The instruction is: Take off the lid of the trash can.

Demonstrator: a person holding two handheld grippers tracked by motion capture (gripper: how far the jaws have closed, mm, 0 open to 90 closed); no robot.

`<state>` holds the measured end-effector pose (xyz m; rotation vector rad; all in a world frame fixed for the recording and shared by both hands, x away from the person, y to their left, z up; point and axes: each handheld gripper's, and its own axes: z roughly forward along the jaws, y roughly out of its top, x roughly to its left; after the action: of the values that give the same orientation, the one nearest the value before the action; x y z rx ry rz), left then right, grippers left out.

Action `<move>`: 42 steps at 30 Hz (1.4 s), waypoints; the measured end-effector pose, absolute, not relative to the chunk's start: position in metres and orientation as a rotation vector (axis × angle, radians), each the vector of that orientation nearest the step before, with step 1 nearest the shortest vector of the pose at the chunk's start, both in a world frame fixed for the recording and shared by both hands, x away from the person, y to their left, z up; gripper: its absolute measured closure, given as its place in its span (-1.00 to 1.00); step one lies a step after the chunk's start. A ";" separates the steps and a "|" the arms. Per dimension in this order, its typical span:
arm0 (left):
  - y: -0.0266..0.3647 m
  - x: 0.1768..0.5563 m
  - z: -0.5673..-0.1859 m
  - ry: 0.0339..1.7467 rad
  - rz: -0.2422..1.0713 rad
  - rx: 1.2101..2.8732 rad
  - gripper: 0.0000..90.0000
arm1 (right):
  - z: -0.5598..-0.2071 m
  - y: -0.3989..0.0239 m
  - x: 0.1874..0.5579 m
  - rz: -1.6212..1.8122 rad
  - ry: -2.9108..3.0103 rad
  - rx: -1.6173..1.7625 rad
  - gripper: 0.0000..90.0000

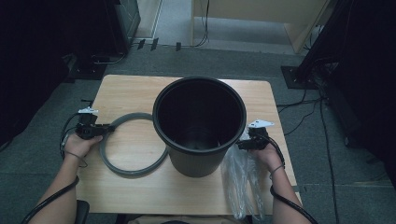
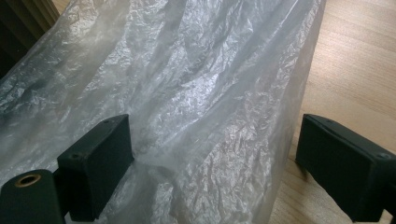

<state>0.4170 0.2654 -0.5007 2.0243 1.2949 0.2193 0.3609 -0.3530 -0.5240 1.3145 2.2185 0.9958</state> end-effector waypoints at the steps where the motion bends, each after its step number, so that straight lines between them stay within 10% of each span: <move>1: 0.265 0.417 -0.501 1.294 0.218 2.019 0.64 | -0.524 -0.353 0.361 0.994 2.216 1.311 -0.77; 16: 0.269 0.417 -0.502 1.301 0.238 1.986 0.17 | -0.524 -0.353 0.361 0.995 2.198 1.318 -0.65; 42: 0.267 0.418 -0.492 1.301 0.257 1.963 -0.12 | -0.522 -0.339 0.360 1.076 2.225 1.223 0.52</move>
<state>0.4178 0.2667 -0.4923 1.9629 1.3009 0.2568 0.3595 -0.3386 -0.5220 1.2228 2.2246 1.0759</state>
